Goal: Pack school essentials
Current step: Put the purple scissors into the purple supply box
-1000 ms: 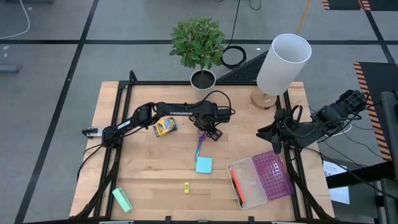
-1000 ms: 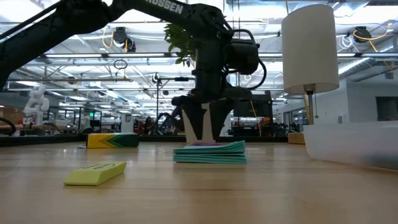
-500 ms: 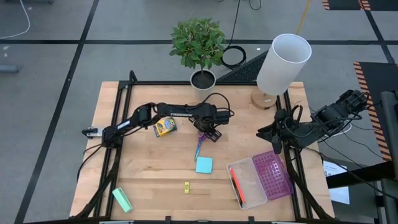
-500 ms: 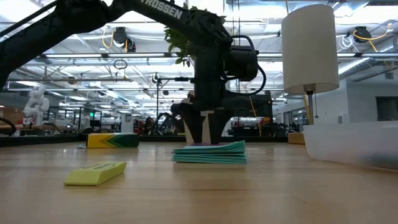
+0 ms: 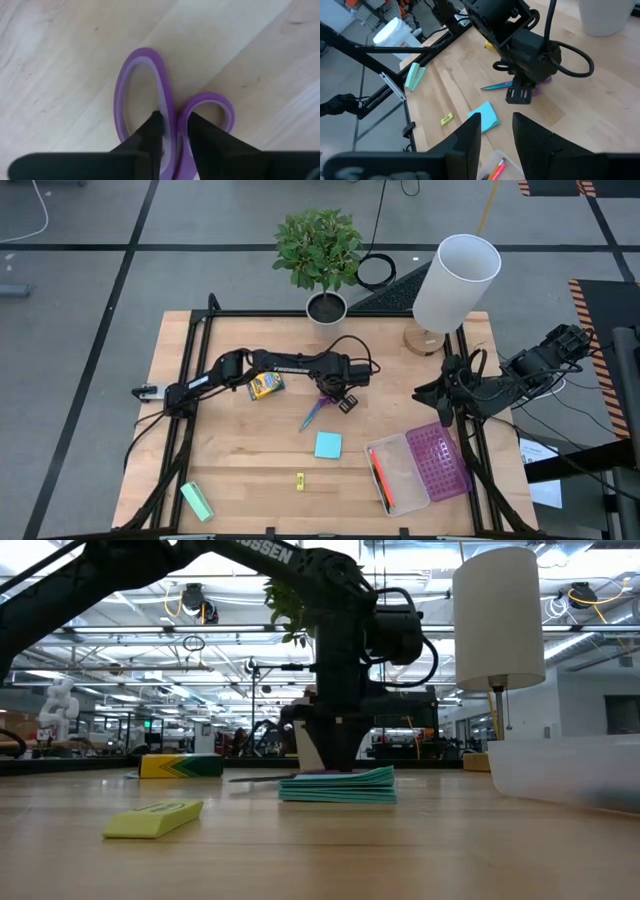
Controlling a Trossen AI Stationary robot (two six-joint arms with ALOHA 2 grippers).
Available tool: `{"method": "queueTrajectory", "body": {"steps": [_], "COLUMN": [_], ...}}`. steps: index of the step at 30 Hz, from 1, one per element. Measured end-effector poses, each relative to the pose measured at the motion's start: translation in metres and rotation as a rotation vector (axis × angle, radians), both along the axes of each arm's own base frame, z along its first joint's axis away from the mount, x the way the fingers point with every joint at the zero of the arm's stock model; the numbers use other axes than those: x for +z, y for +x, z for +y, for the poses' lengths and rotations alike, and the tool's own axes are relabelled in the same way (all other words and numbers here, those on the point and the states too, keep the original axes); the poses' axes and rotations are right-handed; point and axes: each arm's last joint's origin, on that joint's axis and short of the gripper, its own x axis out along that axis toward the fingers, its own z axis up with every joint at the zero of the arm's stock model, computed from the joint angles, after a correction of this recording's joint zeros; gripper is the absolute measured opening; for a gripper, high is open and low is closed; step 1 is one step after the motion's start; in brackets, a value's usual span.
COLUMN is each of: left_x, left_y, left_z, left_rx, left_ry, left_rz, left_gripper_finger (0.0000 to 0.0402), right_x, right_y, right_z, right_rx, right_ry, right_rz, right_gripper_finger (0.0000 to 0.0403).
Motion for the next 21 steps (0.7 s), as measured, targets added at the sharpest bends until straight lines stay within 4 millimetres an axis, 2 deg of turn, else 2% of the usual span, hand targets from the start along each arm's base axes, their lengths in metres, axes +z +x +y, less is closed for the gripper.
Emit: {"method": "queueTrajectory", "body": {"steps": [4, 12, 21], "left_x": [0.000, 0.002, 0.018], "left_y": [0.001, 0.000, -0.004], "left_z": [-0.002, -0.003, -0.003], "left_rx": [-0.005, -0.010, -0.012], "left_ry": [0.012, 0.014, 0.004], "left_rz": [-0.003, 0.000, -0.021], "left_gripper_finger": [0.0073, 0.0086, 0.0087], "right_x": [0.001, 0.003, 0.003], "right_y": [0.001, 0.002, 0.004], "right_z": [0.000, 0.001, 0.002], "right_rx": [0.000, -0.004, -0.004], "right_ry": [0.007, 0.028, 0.033], "right_rz": [-0.010, -0.034, -0.041], "right_gripper_finger": [0.0106, 0.0106, 0.0106]}}
